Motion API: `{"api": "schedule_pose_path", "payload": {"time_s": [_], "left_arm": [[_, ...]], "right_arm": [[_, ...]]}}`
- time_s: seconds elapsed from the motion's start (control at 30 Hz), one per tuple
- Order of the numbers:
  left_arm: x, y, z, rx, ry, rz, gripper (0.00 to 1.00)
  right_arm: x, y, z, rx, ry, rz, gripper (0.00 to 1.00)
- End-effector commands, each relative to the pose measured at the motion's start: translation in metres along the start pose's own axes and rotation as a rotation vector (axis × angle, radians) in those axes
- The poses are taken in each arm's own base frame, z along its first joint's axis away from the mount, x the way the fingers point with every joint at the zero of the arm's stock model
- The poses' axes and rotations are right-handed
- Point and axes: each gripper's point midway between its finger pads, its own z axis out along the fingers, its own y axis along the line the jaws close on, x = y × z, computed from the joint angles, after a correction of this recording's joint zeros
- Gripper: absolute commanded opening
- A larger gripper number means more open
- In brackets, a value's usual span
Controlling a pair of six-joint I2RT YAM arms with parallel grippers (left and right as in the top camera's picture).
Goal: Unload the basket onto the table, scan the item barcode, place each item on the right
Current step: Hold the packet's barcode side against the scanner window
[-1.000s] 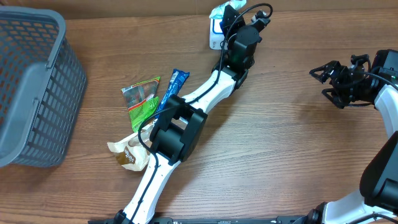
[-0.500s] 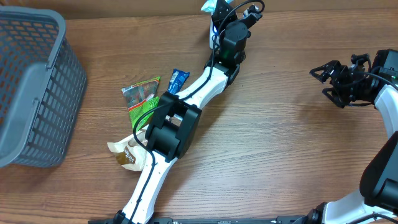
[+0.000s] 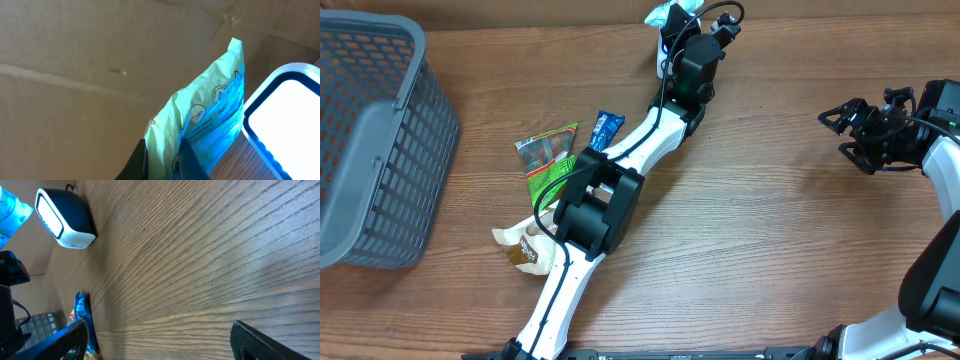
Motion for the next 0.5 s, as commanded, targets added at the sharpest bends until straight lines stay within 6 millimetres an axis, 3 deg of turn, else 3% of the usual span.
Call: {"api": "schedule_pose_path", "payload": {"time_s": [0.0,0.3,0.47], "left_arm": [[-0.002,0.001,0.000,0.003,-0.001,-0.047,0.04],[0.005,-0.021,-0.003,0.078,0.040,-0.089,0.04],[0.004,-0.023,-0.005,0.079,0.043,-0.085,0.04]], "right_arm": [[-0.009,0.012,-0.008,-0.009,-0.035,-0.050,0.91],[-0.010,0.009,-0.008,0.010,-0.039,-0.047,0.91],[-0.010,0.009,-0.008,0.009,-0.039,-0.047,0.91]]}}
